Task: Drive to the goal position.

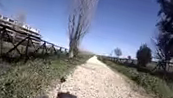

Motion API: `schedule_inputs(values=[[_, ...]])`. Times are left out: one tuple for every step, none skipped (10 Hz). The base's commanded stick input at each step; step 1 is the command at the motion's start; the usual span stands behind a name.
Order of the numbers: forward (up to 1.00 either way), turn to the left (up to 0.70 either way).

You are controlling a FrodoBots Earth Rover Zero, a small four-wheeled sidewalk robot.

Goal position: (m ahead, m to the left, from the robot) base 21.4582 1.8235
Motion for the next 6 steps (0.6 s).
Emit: schedule_inputs(values=[[0.50, -0.18], [0.50, 0.00], [0.50, 0.00], [0.50, 0.00], [0.50, 0.00], [0.50, 0.00]])
